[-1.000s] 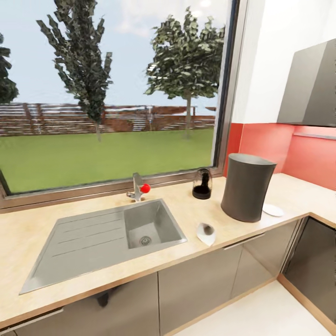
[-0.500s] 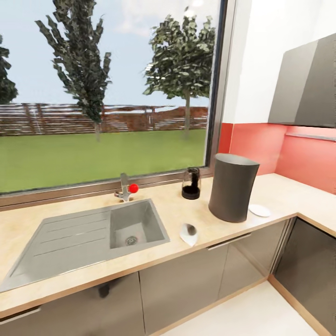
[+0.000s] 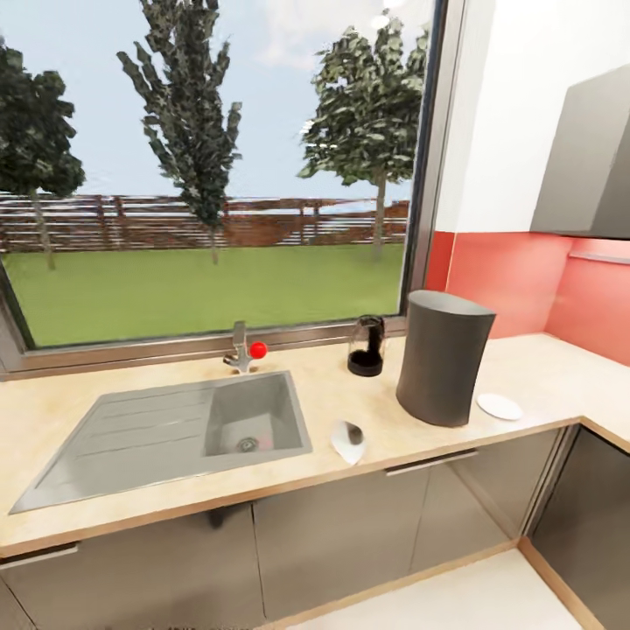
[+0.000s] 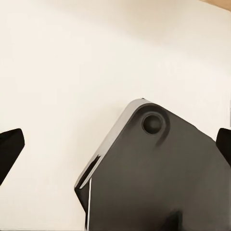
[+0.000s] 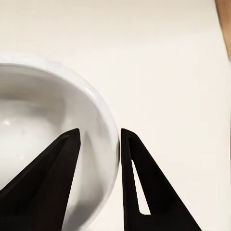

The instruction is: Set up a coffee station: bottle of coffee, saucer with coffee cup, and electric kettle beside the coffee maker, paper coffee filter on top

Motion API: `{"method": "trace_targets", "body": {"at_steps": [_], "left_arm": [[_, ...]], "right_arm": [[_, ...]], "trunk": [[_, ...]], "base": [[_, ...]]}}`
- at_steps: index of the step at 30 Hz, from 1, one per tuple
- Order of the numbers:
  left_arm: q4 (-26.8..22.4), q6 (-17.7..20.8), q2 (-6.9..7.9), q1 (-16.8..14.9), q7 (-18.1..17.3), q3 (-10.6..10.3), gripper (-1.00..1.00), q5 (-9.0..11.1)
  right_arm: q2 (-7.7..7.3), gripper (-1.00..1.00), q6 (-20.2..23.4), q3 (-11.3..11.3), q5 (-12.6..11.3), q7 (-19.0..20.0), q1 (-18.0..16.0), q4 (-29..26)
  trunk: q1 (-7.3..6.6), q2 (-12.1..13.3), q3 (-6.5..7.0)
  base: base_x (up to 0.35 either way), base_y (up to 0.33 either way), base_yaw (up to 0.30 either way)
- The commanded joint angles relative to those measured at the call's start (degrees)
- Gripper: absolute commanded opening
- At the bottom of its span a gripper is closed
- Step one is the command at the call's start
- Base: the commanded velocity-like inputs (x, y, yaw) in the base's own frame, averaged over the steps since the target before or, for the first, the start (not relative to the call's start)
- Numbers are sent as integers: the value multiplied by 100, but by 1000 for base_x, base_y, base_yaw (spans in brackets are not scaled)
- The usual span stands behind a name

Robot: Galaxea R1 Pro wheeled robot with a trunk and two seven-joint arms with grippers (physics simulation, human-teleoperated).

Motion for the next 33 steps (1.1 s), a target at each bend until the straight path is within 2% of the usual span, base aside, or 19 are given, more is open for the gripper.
{"method": "trace_targets", "body": {"at_steps": [1,7,33], "left_arm": [[-9,-2,0,5,-22,1,100,48],[-9,-2,0,5,-22,2,100,48],[-9,-2,-9,5,-22,5,100,48]], "right_arm": [[-2,-100,-33,-42,49,-7,-6,20],[-9,-100,-33,-43,46,-8,-5,20],[-11,-100,-33,-43,46,-10,-6,20]], "trunk": [[2,-4,-1],[2,-4,-1],[2,-4,-1]], "base": [[0,-284,256],[0,-284,130],[-83,-286,14]]}}
